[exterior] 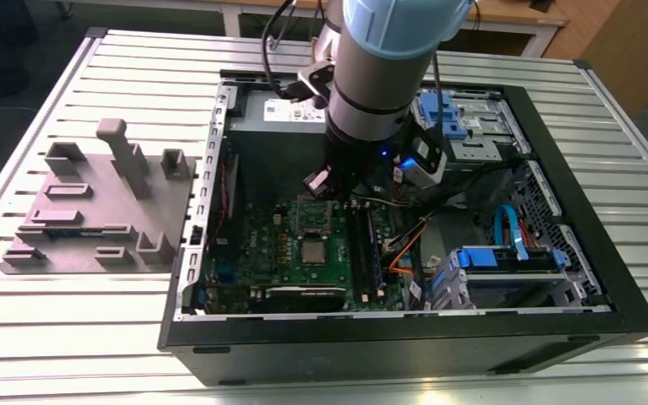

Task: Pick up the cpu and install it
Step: 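Close the cpu cover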

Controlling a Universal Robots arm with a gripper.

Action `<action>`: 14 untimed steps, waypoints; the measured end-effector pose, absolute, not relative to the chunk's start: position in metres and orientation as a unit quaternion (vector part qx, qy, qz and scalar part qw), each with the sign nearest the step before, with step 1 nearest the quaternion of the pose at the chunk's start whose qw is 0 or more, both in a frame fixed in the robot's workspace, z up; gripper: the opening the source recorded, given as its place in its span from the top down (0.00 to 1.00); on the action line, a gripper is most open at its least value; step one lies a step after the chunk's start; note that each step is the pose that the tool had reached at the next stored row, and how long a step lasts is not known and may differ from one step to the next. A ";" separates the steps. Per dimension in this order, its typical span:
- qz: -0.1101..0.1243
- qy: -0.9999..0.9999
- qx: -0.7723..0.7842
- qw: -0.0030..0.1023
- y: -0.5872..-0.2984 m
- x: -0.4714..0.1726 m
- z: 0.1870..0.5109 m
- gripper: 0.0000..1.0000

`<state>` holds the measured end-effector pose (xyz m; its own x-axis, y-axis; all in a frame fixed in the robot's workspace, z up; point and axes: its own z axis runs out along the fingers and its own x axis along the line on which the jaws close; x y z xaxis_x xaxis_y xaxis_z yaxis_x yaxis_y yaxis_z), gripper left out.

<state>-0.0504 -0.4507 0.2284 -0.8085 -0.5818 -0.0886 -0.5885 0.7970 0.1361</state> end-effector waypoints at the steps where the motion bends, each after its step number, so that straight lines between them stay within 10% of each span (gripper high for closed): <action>1: 0.078 0.948 -0.309 0.021 -0.451 -0.051 0.229 0.90; 14: 0.076 0.948 -0.309 0.020 -0.451 -0.057 0.236 0.90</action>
<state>-0.0571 -0.4510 0.2359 -0.8084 -0.5823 -0.0857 -0.5885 0.7976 0.1323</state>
